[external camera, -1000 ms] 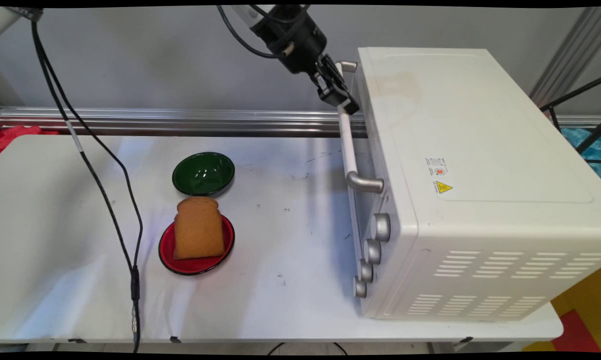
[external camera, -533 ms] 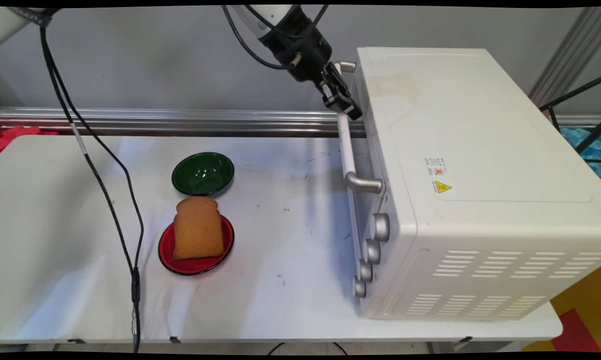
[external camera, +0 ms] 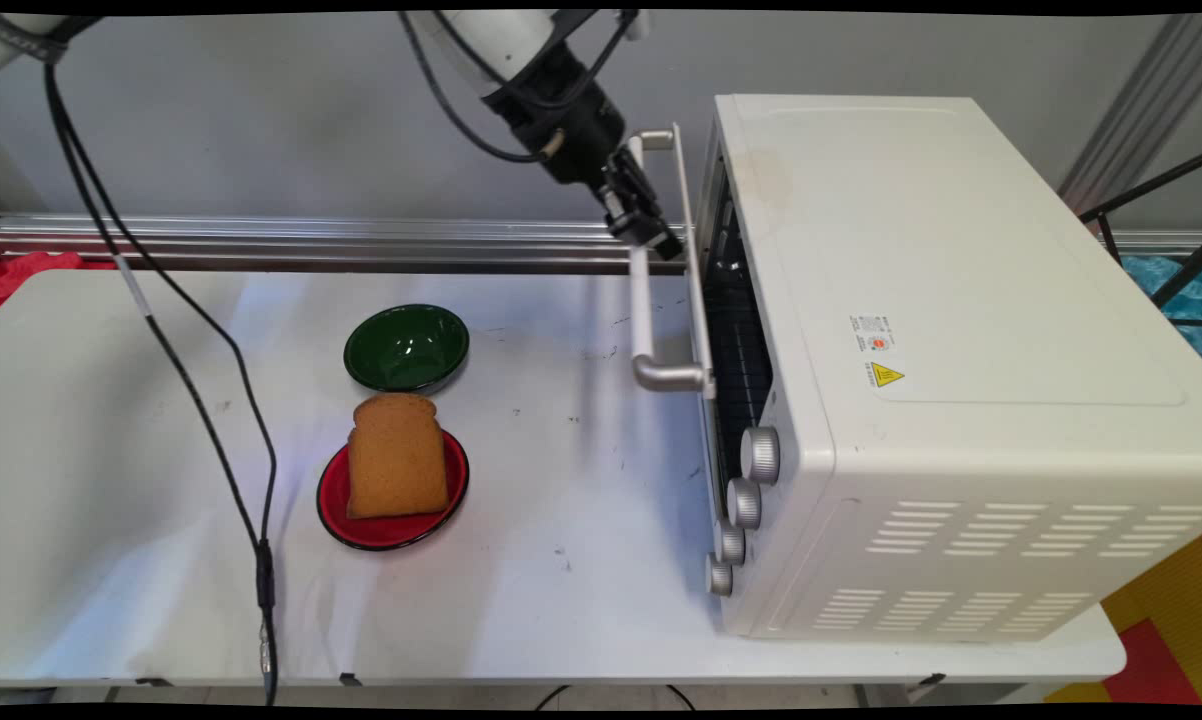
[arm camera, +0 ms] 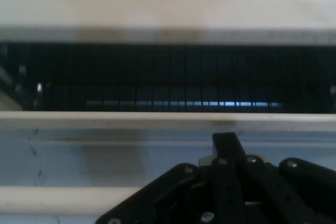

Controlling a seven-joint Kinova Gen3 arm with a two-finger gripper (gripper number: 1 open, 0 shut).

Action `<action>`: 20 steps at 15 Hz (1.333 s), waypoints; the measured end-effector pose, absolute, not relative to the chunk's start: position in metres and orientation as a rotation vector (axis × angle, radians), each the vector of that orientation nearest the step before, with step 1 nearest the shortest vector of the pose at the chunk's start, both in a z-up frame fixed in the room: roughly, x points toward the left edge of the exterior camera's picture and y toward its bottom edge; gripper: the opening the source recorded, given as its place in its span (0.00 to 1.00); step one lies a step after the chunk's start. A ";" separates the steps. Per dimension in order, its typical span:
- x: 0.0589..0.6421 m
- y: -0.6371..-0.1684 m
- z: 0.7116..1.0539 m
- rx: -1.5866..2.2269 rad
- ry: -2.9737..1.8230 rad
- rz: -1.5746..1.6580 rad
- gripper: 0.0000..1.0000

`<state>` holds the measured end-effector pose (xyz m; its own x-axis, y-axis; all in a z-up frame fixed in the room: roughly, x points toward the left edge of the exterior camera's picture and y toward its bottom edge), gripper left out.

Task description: Open the oven

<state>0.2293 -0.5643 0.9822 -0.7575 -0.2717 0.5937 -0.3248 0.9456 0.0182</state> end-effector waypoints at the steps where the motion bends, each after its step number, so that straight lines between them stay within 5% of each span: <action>1: 0.234 -0.563 0.981 0.426 -2.479 0.113 0.00; 20: 0.322 -0.540 0.909 0.481 -2.592 0.097 0.00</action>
